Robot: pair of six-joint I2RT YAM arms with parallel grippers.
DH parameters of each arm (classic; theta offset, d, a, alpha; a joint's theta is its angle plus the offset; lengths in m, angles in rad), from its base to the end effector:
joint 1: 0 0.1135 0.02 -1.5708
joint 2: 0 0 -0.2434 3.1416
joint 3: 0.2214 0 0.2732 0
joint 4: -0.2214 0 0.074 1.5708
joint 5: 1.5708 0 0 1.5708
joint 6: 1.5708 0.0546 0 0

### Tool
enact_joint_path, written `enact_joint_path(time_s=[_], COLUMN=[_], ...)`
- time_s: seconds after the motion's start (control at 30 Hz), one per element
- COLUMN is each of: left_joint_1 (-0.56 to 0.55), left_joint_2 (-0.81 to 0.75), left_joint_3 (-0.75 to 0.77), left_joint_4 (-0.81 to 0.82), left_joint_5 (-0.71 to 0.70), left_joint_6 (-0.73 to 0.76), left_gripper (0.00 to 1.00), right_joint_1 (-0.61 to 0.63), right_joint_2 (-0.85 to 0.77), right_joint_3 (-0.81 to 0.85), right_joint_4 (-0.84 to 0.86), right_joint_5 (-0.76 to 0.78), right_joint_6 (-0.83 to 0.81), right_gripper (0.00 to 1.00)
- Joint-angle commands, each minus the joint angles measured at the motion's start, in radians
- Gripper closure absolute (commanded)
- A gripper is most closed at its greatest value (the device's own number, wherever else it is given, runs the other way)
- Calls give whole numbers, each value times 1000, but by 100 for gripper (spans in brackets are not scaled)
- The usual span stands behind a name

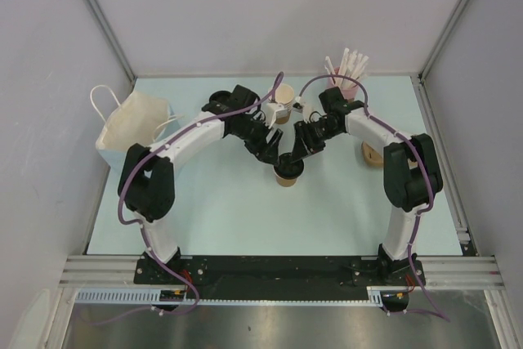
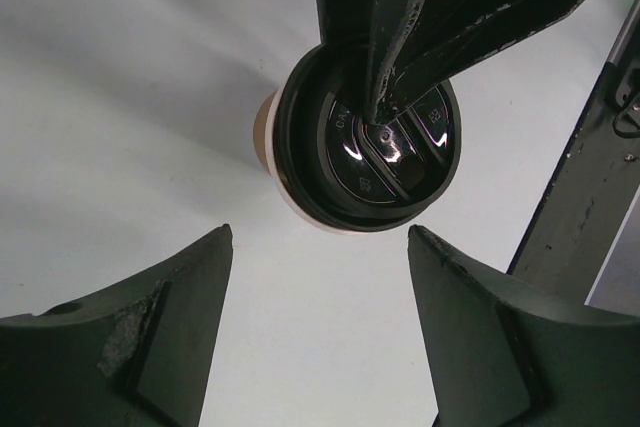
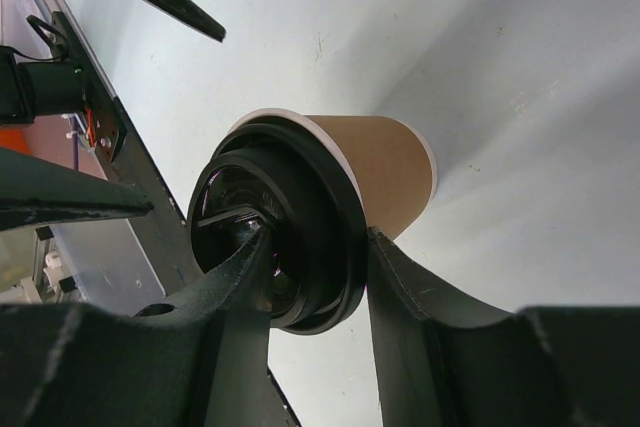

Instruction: Pack the takeout coffee

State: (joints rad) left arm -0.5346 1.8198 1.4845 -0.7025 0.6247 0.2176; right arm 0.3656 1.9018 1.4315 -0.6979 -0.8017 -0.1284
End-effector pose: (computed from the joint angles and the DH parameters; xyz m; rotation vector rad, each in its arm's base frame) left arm 0.3378 -0.2371 0.2165 1.1526 2.3029 -0.9285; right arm 0.3668 0.1824 0.1734 -0.8570 2.4756 1.1613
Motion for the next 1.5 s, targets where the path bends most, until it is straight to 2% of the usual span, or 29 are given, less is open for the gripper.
enact_joint_path(time_s=[0.0,0.03,0.17,0.57,0.93,1.03,1.13,1.47], left_joint_1=[-15,-15,-15,-15,-13,-13,-15,-13], left_joint_2=[12,12,9,-27,-5,-4,3,33], left_joint_3=[-6,-6,2,-44,-49,-55,-67,-84], left_joint_4=[20,17,-5,-43,-25,-22,1,50], left_joint_5=[-11,-13,-26,-28,-20,-26,-89,-140], left_joint_6=[-1,0,25,118,112,112,94,55], left_gripper=[25,25,24,33,34,36,39,39], right_joint_1=[30,33,58,70,62,61,61,62], right_joint_2=[43,42,33,43,33,33,33,25], right_joint_3=[-11,-10,-11,-9,-11,-9,-11,-9], right_joint_4=[-12,-12,-9,-5,-12,-15,-15,-20], right_joint_5=[174,174,194,210,156,147,137,124], right_joint_6=[-51,-51,-51,-57,-68,-70,-71,-74], right_gripper=[62,61,47,42,31,29,28,25])
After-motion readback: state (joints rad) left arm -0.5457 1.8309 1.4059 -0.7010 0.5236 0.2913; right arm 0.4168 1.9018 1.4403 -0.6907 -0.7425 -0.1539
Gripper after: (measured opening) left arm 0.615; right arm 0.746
